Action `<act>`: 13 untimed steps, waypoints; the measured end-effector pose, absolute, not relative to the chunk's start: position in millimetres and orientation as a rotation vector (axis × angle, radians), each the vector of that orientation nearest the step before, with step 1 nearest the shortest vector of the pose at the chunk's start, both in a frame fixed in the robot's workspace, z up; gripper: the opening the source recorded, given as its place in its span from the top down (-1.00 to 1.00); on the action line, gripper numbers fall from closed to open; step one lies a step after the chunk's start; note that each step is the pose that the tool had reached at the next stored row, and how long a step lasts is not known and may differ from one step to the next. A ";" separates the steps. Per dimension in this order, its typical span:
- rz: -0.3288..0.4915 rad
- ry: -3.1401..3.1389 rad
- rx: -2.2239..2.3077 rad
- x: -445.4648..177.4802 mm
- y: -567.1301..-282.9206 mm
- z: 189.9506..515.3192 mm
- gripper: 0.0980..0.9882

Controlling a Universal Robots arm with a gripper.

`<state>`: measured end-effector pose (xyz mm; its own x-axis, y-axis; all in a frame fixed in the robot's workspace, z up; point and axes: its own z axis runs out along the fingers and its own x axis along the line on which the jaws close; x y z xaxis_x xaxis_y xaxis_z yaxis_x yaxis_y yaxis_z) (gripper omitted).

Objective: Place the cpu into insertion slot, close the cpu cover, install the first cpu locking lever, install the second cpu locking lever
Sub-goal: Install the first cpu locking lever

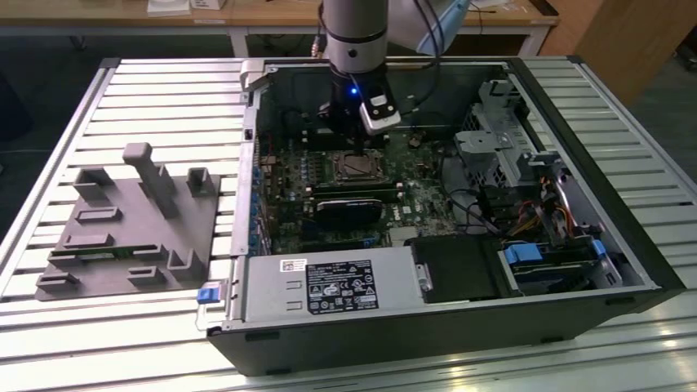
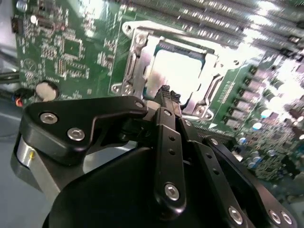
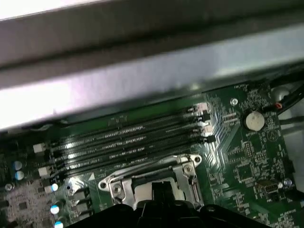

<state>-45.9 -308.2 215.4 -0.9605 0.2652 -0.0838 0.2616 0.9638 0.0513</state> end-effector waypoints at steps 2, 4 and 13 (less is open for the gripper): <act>0.050 3.029 0.407 -45.9 -311.4 215.0 0.98; 0.039 3.035 0.407 -45.9 -314.2 214.6 0.98; 0.029 3.038 0.407 -45.9 -315.9 214.3 0.98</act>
